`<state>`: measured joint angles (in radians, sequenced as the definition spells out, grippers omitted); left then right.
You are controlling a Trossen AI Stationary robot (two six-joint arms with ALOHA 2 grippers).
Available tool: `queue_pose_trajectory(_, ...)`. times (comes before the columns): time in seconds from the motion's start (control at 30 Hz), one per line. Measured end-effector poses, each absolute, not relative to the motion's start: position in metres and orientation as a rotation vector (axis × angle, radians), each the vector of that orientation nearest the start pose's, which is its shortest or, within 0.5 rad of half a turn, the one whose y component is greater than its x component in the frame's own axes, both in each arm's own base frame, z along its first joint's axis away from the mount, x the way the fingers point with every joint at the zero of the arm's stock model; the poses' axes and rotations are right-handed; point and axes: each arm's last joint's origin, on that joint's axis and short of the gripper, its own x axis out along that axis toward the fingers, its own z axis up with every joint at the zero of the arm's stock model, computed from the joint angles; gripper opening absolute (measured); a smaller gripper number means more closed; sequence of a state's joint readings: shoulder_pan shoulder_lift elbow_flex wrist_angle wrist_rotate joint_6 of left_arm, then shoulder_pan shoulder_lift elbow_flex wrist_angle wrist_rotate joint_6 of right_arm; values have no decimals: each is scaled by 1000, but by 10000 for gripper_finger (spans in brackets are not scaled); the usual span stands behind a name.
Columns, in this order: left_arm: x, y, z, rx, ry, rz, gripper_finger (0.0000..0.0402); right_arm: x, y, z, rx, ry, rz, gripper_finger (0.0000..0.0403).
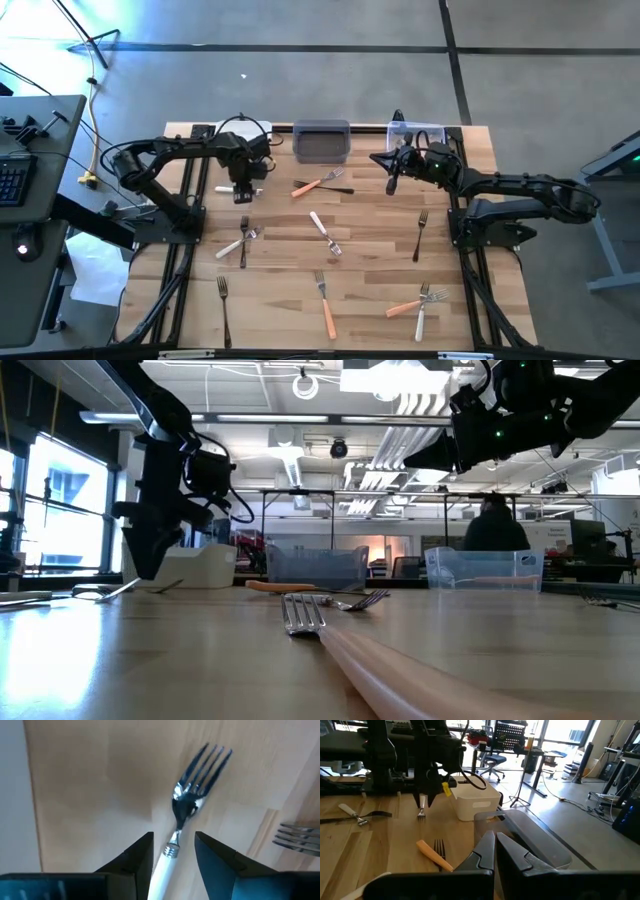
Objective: Sort silverware by color (type)
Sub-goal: Put the white fork into the white bin
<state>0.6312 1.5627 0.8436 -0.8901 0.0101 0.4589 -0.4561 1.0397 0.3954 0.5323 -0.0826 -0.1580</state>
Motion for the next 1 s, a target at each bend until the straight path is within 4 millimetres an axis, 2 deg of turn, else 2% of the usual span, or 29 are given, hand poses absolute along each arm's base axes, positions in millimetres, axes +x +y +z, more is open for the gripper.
queue_pose_trajectory(0.63,186,134,139,-141,1591,98,129,193,-92,220,-122,150,-362,0)
queue_pose_trajectory(1.0,185,133,137,-144,1597,96,62,193,-92,220,-122,150,-362,0)
